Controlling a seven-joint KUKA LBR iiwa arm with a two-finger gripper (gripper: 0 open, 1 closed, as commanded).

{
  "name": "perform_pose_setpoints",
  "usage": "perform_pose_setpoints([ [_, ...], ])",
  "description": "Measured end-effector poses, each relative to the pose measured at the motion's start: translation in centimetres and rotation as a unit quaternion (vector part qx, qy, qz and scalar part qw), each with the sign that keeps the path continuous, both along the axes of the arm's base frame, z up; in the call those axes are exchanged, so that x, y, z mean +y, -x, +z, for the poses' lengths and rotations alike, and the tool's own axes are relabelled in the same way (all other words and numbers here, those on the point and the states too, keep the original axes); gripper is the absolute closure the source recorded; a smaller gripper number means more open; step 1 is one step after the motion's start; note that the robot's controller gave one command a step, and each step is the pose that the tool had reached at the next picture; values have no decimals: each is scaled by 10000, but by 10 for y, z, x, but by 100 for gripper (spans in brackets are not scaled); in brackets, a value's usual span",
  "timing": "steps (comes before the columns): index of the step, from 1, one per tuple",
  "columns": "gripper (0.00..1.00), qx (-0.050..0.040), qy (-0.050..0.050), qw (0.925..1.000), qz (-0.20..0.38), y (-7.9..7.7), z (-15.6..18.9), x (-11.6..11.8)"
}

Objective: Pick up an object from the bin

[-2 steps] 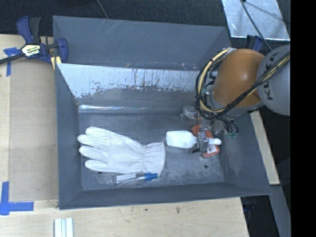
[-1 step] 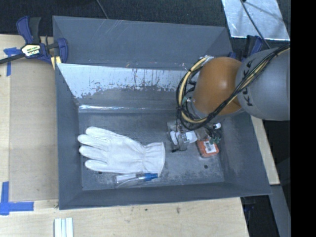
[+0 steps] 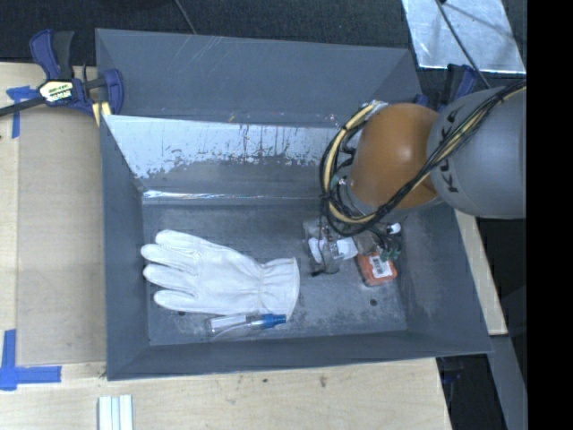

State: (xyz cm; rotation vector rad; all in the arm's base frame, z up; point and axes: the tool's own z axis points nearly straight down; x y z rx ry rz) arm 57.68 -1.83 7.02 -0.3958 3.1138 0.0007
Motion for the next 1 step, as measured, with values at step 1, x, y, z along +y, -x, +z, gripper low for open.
perform_pose_setpoints([
  [1,100,-26,6,10000,32,-6,169,-5],
])
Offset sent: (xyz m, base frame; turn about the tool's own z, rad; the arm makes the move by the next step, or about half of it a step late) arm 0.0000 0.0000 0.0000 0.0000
